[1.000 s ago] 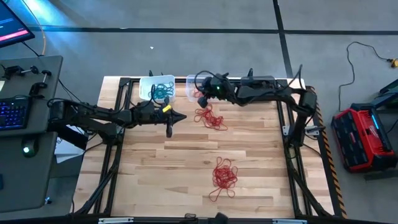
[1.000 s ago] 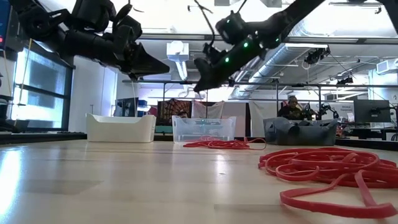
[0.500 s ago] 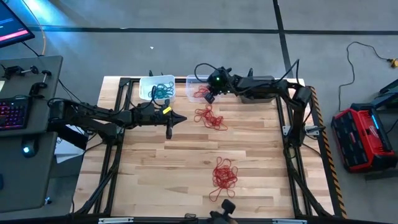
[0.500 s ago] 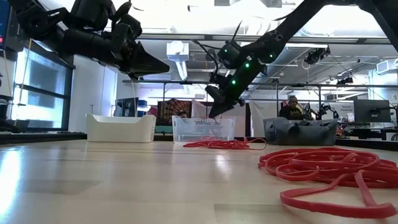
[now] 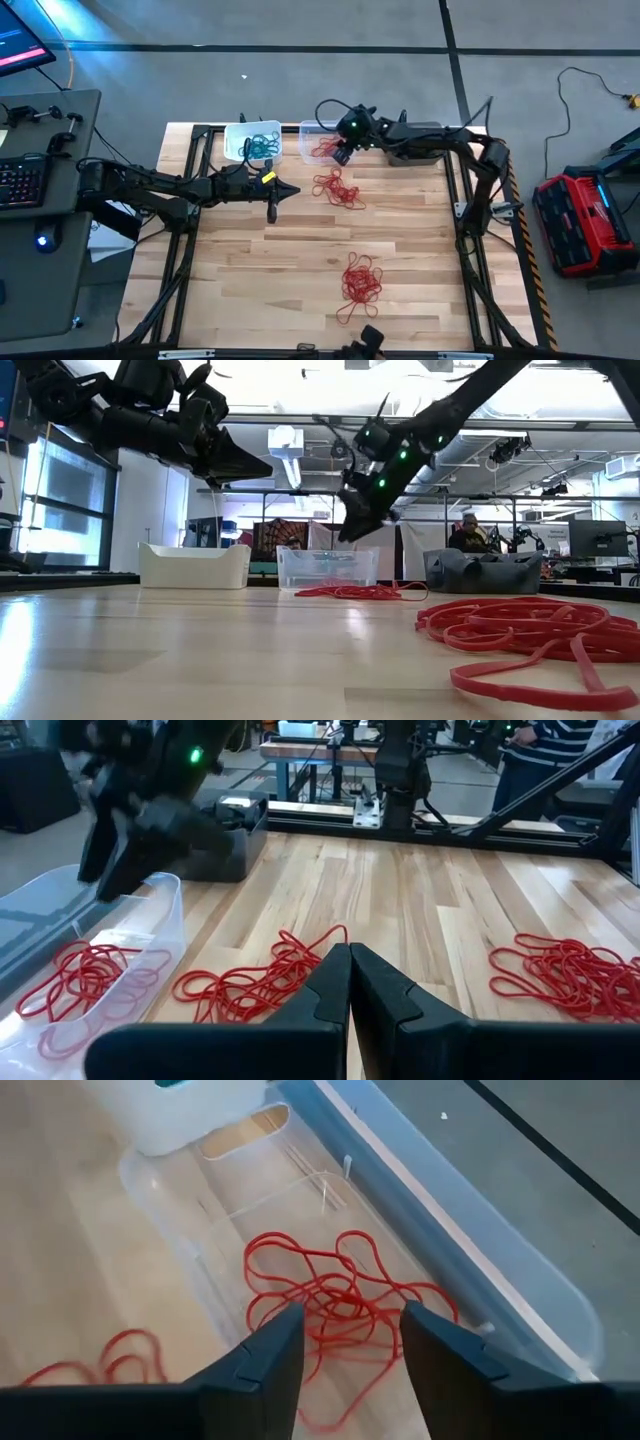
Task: Sort rubber bands into baskets
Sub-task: Put the red rubber band into the transparent bin
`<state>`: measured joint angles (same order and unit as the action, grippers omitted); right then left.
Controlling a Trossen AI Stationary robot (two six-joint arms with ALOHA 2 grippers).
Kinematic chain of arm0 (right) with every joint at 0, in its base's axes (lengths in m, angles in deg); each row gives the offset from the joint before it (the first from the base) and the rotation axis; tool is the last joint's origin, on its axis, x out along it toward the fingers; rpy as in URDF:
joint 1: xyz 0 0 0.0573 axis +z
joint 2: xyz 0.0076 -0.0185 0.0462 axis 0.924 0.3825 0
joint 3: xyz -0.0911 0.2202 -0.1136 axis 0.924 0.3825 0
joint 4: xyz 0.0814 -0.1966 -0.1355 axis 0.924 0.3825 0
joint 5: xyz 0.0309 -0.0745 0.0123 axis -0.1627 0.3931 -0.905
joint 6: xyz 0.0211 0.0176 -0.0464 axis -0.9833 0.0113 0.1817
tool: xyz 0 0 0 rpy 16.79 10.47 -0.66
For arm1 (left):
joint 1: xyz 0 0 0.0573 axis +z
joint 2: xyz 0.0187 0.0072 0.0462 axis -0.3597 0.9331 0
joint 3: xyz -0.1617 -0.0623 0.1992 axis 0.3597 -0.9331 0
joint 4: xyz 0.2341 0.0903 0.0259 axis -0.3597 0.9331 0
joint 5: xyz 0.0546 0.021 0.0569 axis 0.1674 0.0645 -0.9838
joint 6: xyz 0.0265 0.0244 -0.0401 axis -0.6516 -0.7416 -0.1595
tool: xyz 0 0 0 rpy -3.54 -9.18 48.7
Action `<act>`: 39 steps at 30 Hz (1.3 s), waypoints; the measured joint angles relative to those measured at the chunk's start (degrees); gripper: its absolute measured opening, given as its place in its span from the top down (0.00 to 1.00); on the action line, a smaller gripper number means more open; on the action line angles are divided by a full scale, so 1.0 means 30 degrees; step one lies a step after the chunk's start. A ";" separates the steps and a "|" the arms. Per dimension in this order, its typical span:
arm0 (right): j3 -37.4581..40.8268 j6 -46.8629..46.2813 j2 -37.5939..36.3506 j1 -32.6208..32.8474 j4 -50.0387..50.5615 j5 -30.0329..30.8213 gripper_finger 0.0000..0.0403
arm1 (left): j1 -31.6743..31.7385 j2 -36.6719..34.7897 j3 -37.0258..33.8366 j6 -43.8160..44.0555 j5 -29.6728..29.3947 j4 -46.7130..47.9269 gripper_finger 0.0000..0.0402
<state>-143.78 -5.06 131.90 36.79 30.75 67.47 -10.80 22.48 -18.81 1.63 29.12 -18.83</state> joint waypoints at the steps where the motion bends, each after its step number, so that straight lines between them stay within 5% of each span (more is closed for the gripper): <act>1: 0.0000 -0.0058 -0.0356 0.0126 0.0422 0.0084 0.62 | 0.0000 0.0000 0.0000 -0.0005 0.0000 0.0004 1.00; 9: 0.0258 -0.0821 -0.3427 0.2531 0.5853 0.0271 0.85 | 0.0000 0.0000 0.0000 0.0003 0.0000 0.0076 1.00; 14: 0.1815 -0.2686 -0.4401 0.4787 0.7336 0.0131 0.89 | 0.0007 0.0000 0.0000 -0.0012 0.0000 0.0059 1.00; 22: 0.6633 -0.7438 -0.5832 0.7929 0.5092 0.0505 0.79 | 0.0007 0.0000 0.0000 -0.0001 0.0000 0.0095 1.00; 27: 0.9206 -0.9970 -0.6773 0.9563 0.3080 0.2768 0.68 | 0.0007 0.0000 0.0000 0.0006 0.0007 0.0098 1.00; 39: 1.1799 -1.0293 -0.6835 1.0665 -0.1521 0.7287 0.59 | 0.0007 0.0000 0.0000 0.0500 0.0007 0.0107 1.00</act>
<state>-108.38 -35.94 111.40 68.79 26.19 89.33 -10.78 22.48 -18.81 3.13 29.14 -18.50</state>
